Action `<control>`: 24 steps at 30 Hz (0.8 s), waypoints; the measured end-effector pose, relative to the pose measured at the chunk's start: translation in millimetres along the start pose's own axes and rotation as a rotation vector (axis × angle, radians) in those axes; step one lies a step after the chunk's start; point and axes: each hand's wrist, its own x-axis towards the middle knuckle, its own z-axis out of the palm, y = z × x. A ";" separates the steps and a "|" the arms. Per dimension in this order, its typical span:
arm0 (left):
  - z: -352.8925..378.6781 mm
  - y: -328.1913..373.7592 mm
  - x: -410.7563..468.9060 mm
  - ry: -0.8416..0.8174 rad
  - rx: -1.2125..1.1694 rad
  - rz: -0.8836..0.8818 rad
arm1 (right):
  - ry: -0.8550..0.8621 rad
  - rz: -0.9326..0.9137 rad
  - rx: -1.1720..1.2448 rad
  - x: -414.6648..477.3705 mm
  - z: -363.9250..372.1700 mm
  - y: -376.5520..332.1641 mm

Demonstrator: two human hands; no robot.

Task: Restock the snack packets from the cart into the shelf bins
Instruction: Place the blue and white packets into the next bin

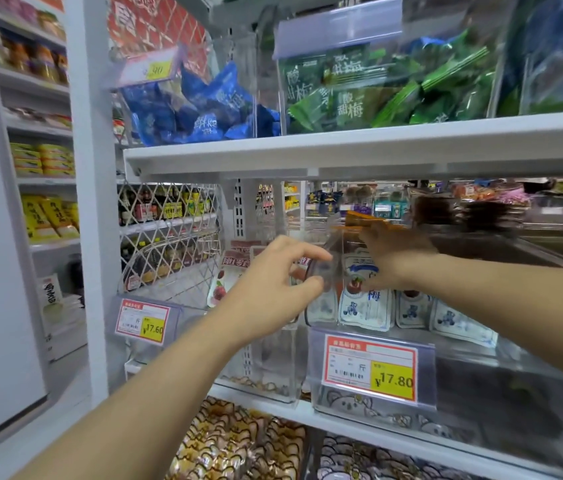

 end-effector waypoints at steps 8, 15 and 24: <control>0.8 2.6 -1.4 -0.002 0.020 -0.014 | -0.133 -0.037 0.122 -0.9 24.0 -8.0; 1.9 2.4 -1.7 0.006 0.011 -0.014 | -0.134 0.005 0.219 -5.9 32.8 -19.9; 2.6 0.5 -1.1 0.003 0.034 0.001 | -0.064 -0.028 0.164 -12.0 34.7 -14.9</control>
